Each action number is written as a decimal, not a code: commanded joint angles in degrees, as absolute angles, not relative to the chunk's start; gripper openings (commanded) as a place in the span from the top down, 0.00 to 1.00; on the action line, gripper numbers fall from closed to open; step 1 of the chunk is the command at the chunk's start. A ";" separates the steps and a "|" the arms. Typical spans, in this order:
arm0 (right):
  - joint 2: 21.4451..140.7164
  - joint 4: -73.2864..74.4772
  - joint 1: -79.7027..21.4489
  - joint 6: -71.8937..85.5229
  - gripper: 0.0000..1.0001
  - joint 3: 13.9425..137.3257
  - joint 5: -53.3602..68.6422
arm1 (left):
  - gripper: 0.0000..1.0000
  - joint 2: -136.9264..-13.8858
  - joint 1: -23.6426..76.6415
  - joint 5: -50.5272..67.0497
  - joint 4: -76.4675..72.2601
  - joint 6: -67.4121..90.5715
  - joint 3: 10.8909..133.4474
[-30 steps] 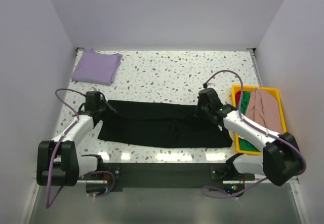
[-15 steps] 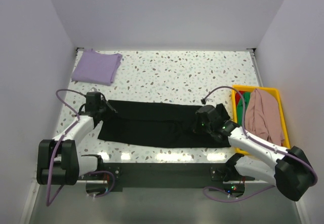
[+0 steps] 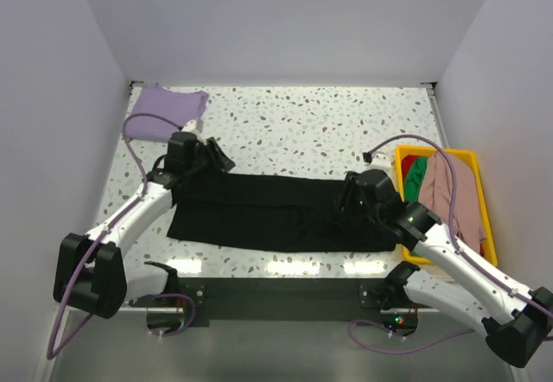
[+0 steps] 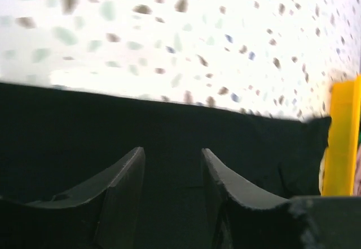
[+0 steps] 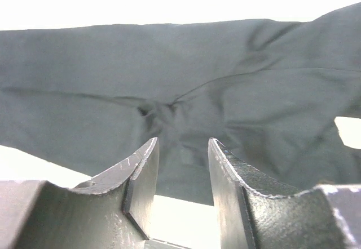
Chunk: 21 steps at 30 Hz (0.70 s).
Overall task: Fold and stack the t-shirts
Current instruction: Fold the tshirt
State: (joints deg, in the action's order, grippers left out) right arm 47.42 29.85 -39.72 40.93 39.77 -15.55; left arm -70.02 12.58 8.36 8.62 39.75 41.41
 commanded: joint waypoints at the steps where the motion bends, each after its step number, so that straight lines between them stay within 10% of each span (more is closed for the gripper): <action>1: 50.35 41.39 -39.99 41.31 0.57 43.50 -25.21 | 0.52 -72.59 20.72 9.76 8.70 36.65 46.49; 21: 54.85 41.31 -39.90 47.20 0.56 38.41 -24.78 | 0.53 -99.93 54.66 13.00 5.89 36.47 60.29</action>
